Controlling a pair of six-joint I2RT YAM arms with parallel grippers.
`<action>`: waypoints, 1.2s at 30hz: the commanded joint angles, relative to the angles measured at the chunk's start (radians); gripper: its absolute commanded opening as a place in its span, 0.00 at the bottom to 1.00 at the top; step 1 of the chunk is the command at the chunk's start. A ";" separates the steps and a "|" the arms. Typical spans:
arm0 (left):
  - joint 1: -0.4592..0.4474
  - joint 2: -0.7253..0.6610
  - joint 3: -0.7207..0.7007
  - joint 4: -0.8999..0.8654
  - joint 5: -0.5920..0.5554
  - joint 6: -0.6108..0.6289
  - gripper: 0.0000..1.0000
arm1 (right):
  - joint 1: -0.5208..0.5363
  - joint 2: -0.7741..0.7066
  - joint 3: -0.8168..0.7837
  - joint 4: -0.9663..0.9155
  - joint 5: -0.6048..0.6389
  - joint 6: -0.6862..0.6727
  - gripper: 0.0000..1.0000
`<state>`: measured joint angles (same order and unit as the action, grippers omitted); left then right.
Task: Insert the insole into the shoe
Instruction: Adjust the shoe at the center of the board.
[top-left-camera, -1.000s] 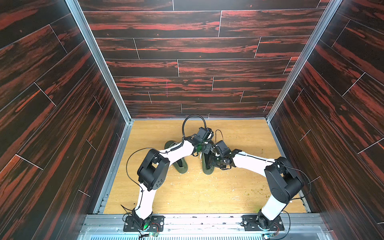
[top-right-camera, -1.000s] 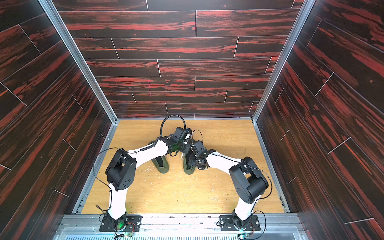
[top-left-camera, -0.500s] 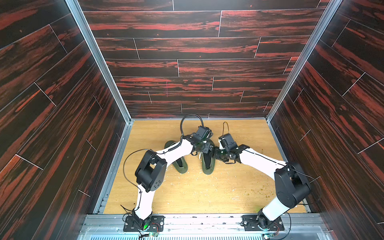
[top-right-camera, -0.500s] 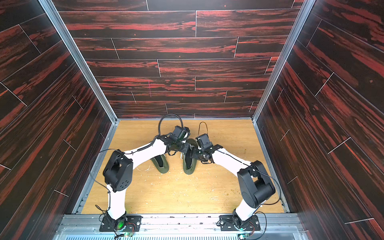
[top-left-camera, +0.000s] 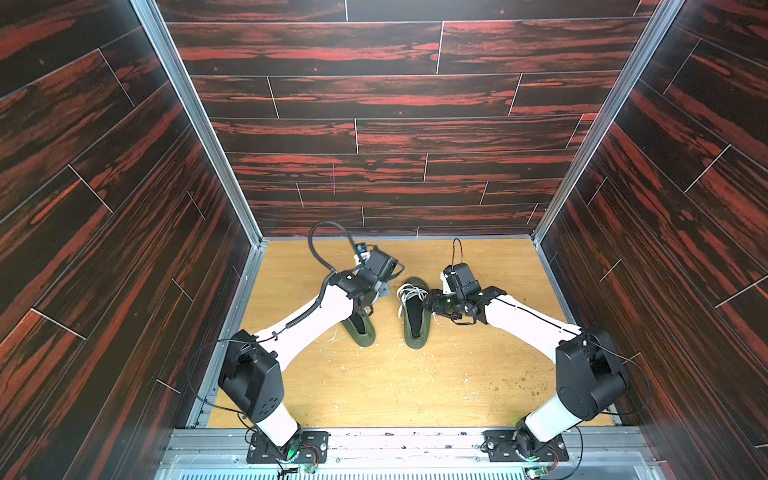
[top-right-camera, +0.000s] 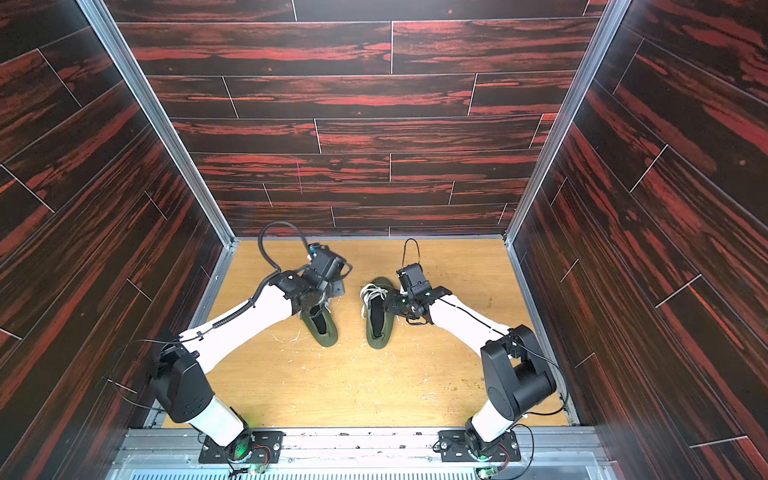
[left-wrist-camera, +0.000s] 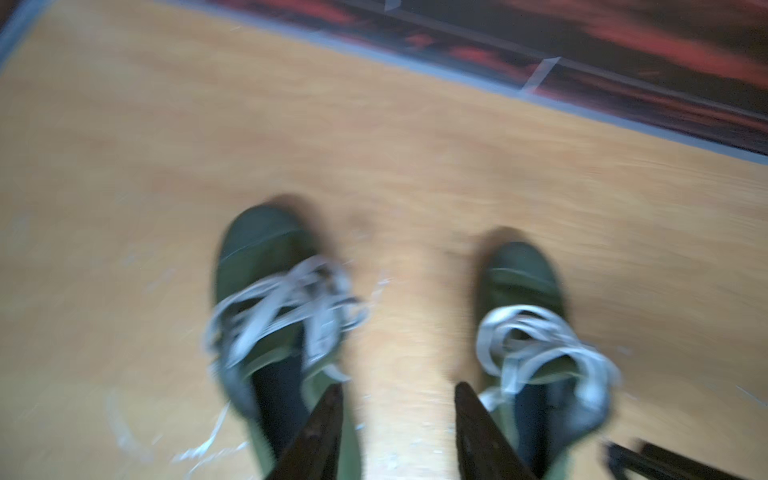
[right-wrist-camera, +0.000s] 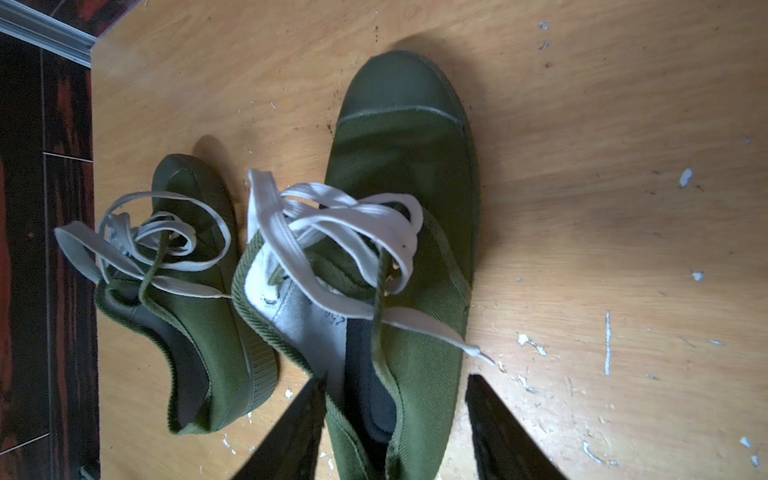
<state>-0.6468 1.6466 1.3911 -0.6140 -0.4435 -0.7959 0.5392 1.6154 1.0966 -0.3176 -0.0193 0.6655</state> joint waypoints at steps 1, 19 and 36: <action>0.004 -0.010 -0.059 -0.072 -0.092 -0.134 0.49 | -0.001 -0.005 0.002 0.000 -0.023 -0.019 0.58; 0.045 0.185 -0.109 0.012 -0.045 -0.162 0.47 | -0.001 0.018 -0.018 0.011 -0.030 -0.030 0.58; 0.058 0.158 -0.253 0.309 0.284 0.354 0.05 | -0.007 -0.009 -0.054 0.000 -0.001 -0.031 0.58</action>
<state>-0.5804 1.8561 1.1812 -0.3458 -0.2935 -0.5827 0.5369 1.6176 1.0557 -0.3065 -0.0330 0.6426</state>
